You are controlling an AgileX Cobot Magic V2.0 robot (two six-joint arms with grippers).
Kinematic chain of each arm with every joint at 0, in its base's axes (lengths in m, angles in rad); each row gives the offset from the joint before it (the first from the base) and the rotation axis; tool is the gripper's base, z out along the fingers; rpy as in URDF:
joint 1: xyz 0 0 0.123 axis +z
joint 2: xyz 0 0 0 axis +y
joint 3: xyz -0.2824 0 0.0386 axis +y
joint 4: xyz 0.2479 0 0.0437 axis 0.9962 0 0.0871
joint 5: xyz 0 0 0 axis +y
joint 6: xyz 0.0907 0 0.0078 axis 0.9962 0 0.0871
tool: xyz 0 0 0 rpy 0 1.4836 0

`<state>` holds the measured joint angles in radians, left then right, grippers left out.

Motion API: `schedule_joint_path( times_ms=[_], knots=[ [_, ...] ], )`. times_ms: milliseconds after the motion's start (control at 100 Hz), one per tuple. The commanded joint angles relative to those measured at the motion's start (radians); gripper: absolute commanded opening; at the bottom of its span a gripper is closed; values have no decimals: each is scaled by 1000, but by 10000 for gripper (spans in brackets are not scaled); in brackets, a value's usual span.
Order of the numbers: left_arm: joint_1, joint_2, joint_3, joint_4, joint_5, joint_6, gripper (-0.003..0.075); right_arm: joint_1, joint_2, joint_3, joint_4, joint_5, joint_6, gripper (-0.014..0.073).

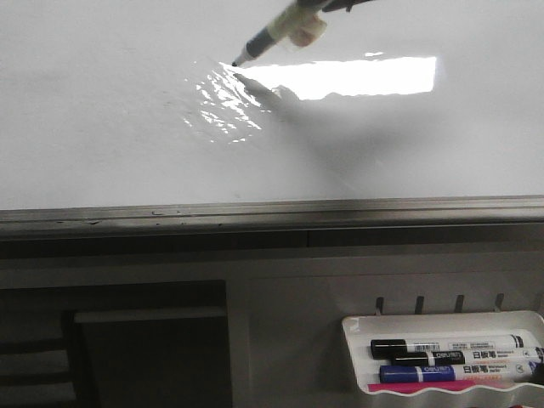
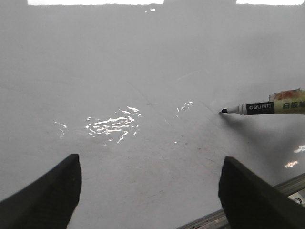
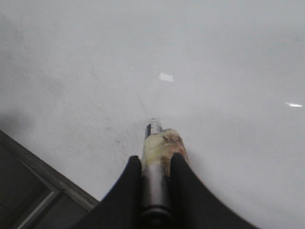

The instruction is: Write number 7 on whiteboard

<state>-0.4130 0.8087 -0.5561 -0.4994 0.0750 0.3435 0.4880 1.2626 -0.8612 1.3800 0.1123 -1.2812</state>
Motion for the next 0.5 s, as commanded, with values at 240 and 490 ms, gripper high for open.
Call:
schedule_joint_path(
  times_ms=[240,490],
  knots=[
    [2,-9,-27,-12,-75,-10,544,-1,-18,-26,17,-81,-13,-50],
    [2,-9,-27,-12,-75,-10,544,-53,-109,90,38,-154,-13,-50]
  ],
)
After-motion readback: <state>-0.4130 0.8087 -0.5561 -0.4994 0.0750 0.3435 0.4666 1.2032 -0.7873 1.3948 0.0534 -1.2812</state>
